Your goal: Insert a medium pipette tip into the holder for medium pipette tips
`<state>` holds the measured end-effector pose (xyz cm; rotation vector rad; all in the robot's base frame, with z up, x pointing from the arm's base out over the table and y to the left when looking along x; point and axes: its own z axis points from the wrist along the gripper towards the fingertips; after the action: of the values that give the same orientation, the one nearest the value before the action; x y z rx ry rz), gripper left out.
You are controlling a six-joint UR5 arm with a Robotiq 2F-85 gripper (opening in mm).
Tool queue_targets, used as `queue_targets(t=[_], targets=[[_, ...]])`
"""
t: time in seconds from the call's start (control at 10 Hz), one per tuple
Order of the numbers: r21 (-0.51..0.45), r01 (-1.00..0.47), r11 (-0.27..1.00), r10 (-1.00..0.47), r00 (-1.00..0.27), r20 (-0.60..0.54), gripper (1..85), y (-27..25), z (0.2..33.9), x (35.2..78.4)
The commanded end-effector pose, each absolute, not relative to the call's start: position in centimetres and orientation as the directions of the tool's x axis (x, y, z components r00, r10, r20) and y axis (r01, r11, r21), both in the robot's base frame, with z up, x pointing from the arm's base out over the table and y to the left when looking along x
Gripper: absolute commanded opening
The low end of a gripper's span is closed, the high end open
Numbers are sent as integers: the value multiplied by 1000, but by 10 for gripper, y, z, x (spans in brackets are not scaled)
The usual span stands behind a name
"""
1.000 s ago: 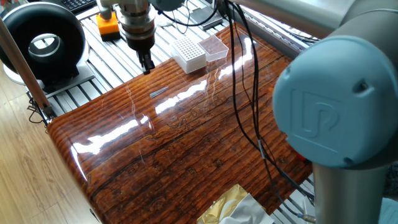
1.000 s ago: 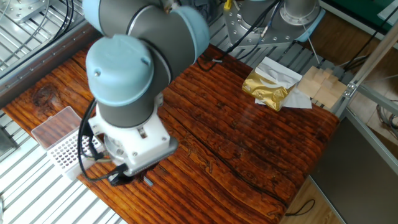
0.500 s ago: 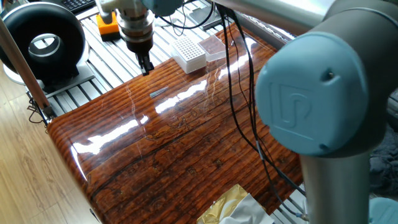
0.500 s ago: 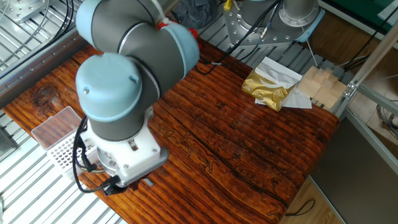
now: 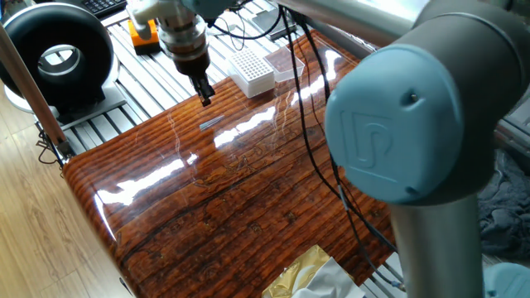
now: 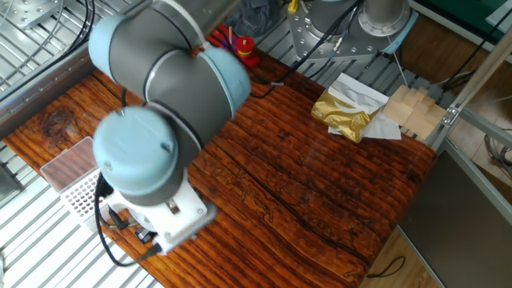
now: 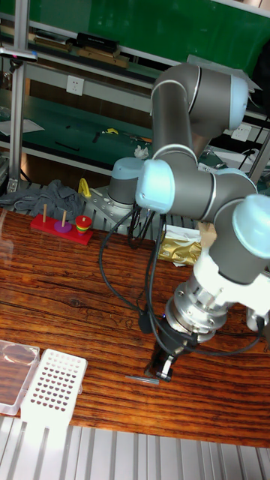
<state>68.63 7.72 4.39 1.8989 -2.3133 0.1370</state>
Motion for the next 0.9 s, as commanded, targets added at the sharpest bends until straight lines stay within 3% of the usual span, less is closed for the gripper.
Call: queue_targets(t=[0.0, 0.4, 0.8], targets=[[16, -988, 155, -964, -147, 222, 10, 79, 35, 687], [24, -993, 115, -967, -106, 233, 10, 66, 21, 681], [-70, -990, 120, -962, -134, 236, 13, 74, 21, 701]])
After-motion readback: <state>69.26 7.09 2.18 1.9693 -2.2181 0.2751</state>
